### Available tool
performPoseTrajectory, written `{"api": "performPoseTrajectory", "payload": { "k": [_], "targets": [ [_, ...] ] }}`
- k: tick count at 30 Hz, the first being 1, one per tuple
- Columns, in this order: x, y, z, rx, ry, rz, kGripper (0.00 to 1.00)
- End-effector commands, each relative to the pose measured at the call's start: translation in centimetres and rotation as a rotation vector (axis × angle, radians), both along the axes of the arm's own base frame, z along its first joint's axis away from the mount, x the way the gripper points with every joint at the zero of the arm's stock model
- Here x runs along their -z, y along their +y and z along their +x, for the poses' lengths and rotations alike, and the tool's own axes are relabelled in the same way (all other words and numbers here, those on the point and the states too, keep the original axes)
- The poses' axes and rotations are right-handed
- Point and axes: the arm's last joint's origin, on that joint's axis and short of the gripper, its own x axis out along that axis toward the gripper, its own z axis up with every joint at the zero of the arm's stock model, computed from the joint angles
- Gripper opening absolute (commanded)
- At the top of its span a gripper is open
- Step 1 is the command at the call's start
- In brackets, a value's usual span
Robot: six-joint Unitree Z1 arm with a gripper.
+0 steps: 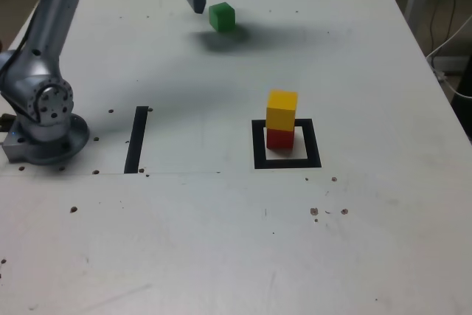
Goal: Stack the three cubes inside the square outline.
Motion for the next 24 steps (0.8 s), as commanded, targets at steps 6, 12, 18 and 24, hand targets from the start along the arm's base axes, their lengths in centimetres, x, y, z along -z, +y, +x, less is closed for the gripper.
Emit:
{"api": "performPoseTrajectory", "payload": {
  "k": [6, 12, 18, 24],
  "targets": [
    [2.0, 2.2, 0.1, -0.017, 0.0, -0.059, 0.98],
    [3.7, 3.5, -0.1, -0.031, -0.004, -0.106, 0.88],
    [4.7, 4.1, -0.2, -0.043, -0.01, -0.133, 0.56],
    [5.0, 4.3, 0.0, -0.031, -0.017, -0.135, 0.26]
  ]
}}
